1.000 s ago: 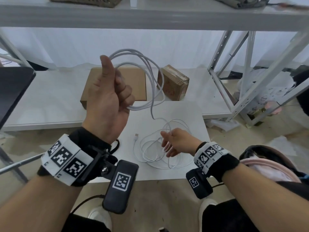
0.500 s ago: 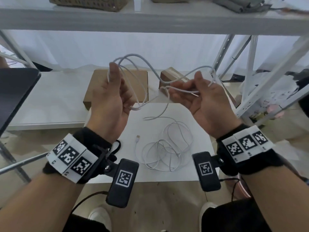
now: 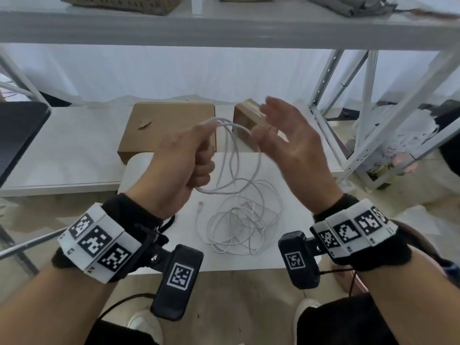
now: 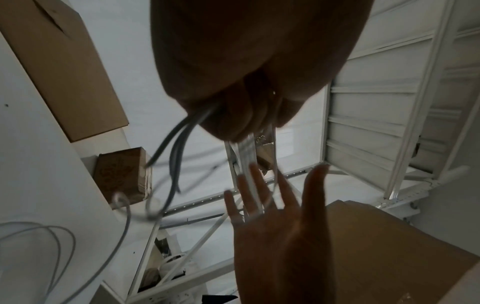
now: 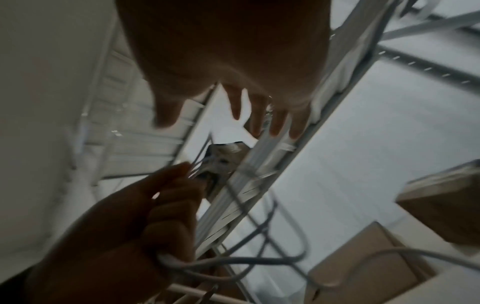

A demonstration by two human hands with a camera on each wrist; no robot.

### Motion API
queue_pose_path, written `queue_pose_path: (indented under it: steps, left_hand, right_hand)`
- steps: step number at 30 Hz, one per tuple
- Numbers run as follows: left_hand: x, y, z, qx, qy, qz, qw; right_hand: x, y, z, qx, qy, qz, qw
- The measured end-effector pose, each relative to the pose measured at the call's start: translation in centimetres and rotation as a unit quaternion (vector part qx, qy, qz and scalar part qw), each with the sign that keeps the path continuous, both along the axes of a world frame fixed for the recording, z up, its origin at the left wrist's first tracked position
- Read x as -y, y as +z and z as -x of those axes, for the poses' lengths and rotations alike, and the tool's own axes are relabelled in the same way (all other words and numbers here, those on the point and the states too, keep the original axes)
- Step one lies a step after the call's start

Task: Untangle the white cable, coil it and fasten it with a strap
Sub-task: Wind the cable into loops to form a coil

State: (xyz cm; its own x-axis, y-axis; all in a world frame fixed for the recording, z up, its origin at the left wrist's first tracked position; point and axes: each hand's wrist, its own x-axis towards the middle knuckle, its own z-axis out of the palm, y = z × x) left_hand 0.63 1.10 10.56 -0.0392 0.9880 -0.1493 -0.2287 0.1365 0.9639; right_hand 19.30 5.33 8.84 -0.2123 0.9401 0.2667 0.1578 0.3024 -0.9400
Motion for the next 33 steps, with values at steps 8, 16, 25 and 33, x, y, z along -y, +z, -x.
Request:
queue_pose_path:
  steps: [8, 16, 25, 33]
  left_hand:
    - [0.2, 0.2, 0.3, 0.018, -0.107, 0.042, 0.993]
    - [-0.3, -1.1, -0.5, 0.223, -0.021, -0.004, 0.975]
    - [1.1, -2.8, -3.6, 0.120, -0.032, -0.048, 0.991]
    - [1.2, -3.0, -3.5, 0.122, 0.069, -0.067, 0.988]
  right_hand:
    - [-0.5, 0.1, -0.5, -0.127, 0.194, 0.179, 0.956]
    - [-1.1, 0.5, 0.0, -0.296, 0.113, 0.276, 0.907]
    - [-1.1, -0.4, 0.2, -0.391, -0.042, 0.242, 0.887]
    - [-0.4, -0.5, 0.5, -0.359, 0.034, 0.278, 0.891]
